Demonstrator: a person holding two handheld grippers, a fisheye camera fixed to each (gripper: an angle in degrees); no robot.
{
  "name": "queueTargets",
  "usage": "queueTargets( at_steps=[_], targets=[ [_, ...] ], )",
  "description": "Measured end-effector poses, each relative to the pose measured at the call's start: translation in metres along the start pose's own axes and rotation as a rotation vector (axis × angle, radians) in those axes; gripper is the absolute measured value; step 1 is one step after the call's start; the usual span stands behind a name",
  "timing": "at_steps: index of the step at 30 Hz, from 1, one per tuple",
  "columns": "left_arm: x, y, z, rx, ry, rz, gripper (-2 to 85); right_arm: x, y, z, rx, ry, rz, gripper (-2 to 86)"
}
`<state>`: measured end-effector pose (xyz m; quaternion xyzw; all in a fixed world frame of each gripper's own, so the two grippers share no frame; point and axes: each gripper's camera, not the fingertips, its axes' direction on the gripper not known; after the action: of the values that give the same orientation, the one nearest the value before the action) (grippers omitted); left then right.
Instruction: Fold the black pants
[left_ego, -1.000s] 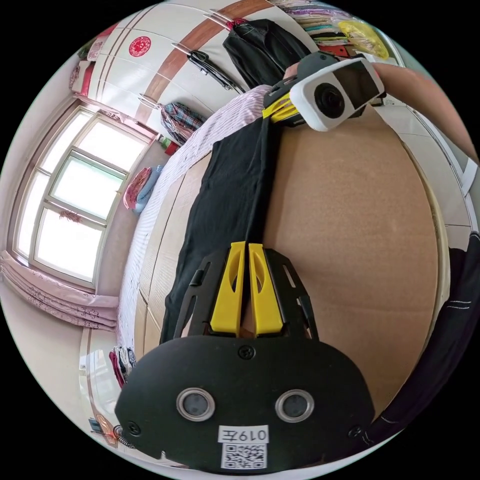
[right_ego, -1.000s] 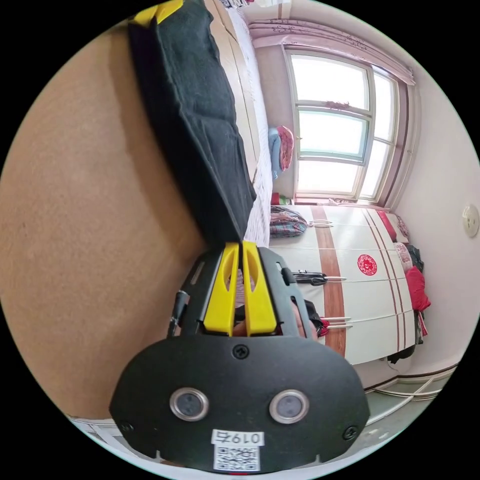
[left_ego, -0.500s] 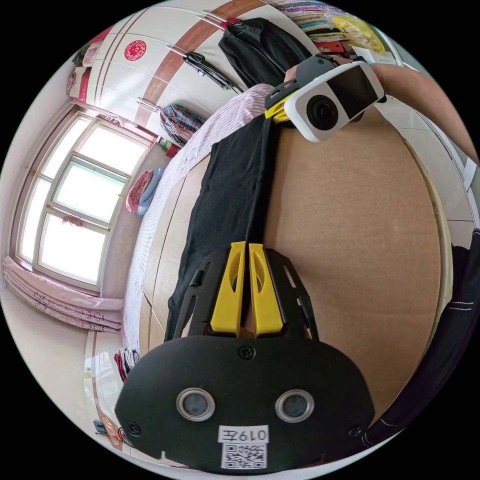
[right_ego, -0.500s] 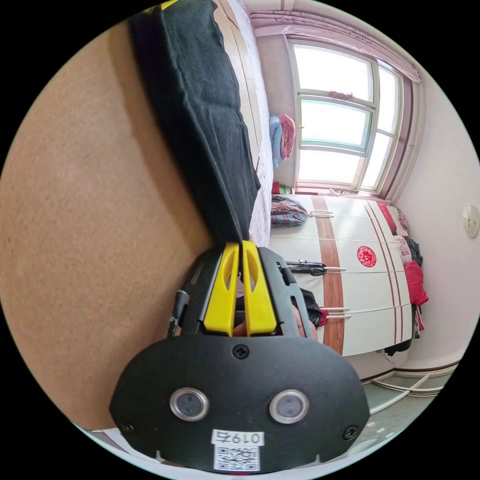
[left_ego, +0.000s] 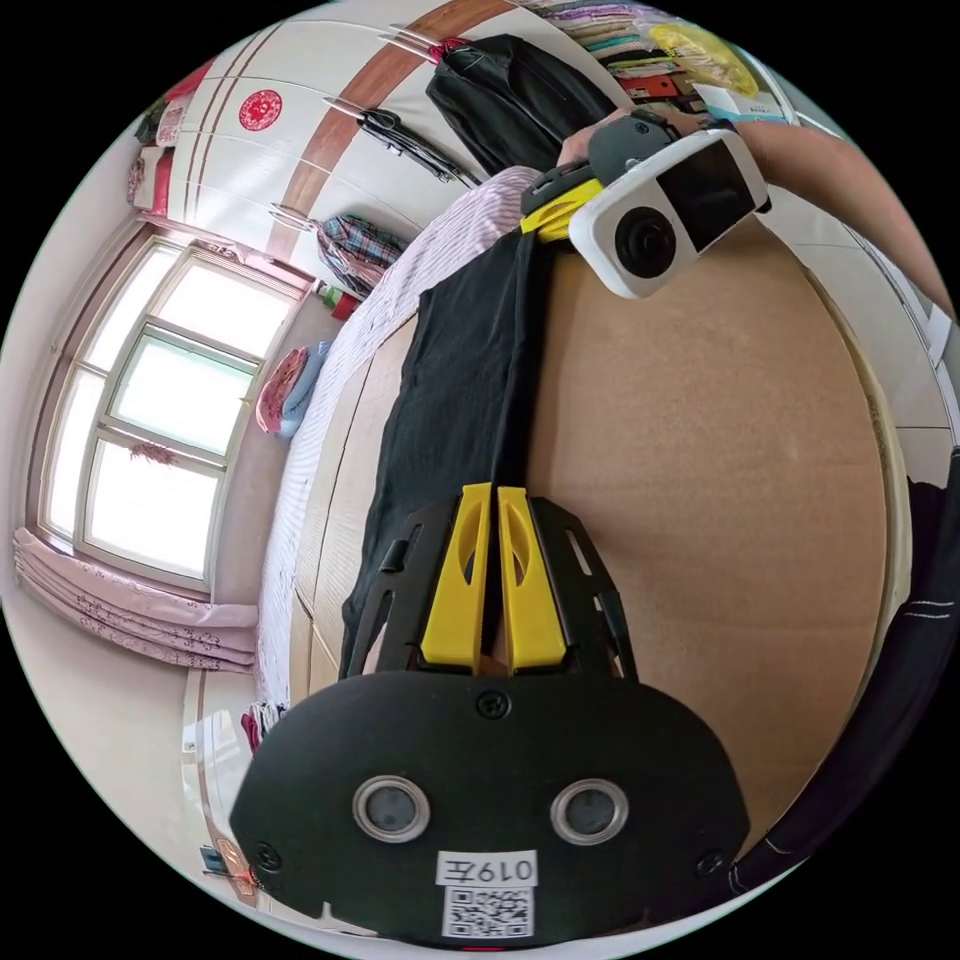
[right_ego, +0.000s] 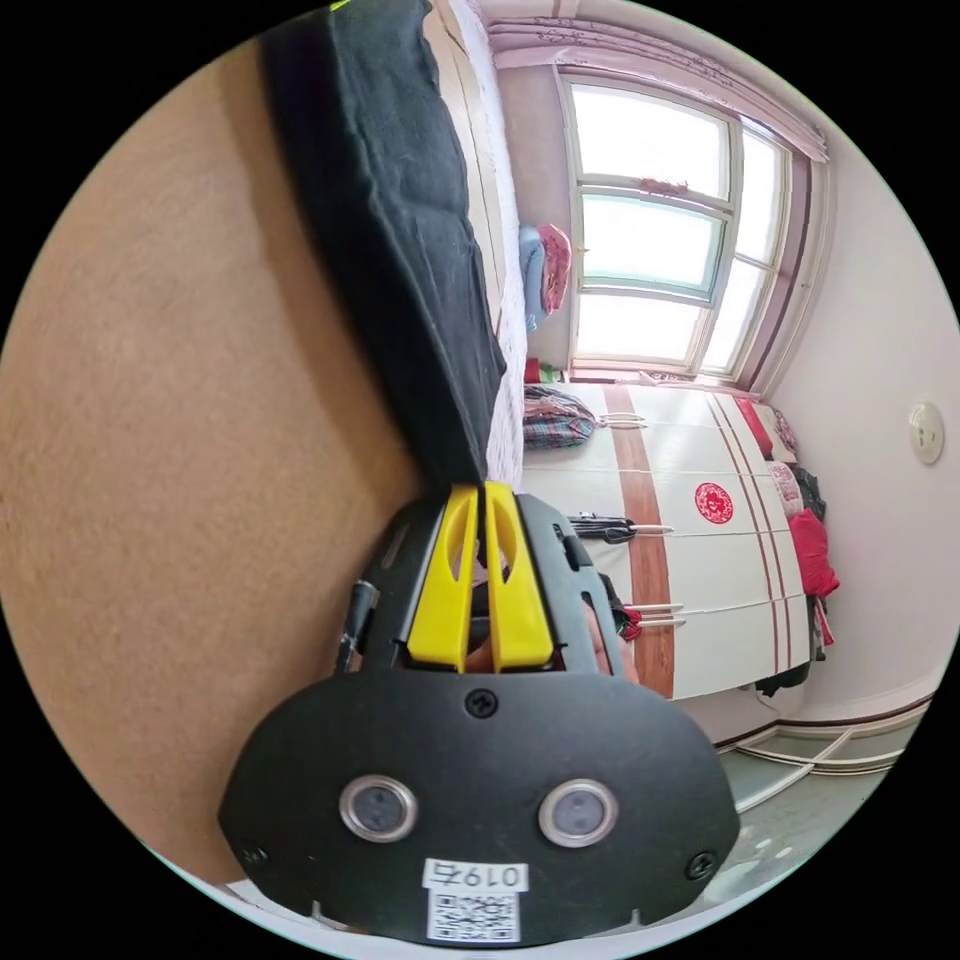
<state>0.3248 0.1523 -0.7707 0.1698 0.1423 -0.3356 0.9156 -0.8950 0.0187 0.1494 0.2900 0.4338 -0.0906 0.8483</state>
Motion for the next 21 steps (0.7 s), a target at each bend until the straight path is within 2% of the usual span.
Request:
queueTargets(
  at_steps=[2,6,9,11,13,16,21],
  targets=[
    [-0.001,-0.001,0.000,-0.003,0.004,0.000,1.0,-0.001,0.005,-0.008,0.008,0.005,-0.027,-0.8],
    [-0.007,0.001,0.000,0.010,0.032,-0.030,1.1,0.018,0.031,-0.023,-0.007,-0.127,-0.006,-0.7],
    [-0.011,0.001,0.000,0.015,0.045,-0.045,1.2,0.046,0.047,-0.045,0.012,-0.183,0.092,-0.8],
    [-0.012,0.001,0.000,0.016,0.042,-0.044,1.1,0.071,0.048,-0.070,0.098,-0.315,0.178,-0.9],
    [-0.014,0.000,-0.001,0.015,0.044,-0.048,1.1,0.092,0.036,-0.108,0.266,-0.483,0.219,-0.9],
    [-0.018,-0.002,-0.004,0.022,0.050,-0.054,1.0,0.089,0.009,-0.152,0.428,-0.547,0.134,-0.8],
    [-0.020,-0.003,-0.005,0.024,0.048,-0.050,1.0,0.074,-0.027,-0.197,0.517,-0.539,0.014,-0.4]
  ],
)
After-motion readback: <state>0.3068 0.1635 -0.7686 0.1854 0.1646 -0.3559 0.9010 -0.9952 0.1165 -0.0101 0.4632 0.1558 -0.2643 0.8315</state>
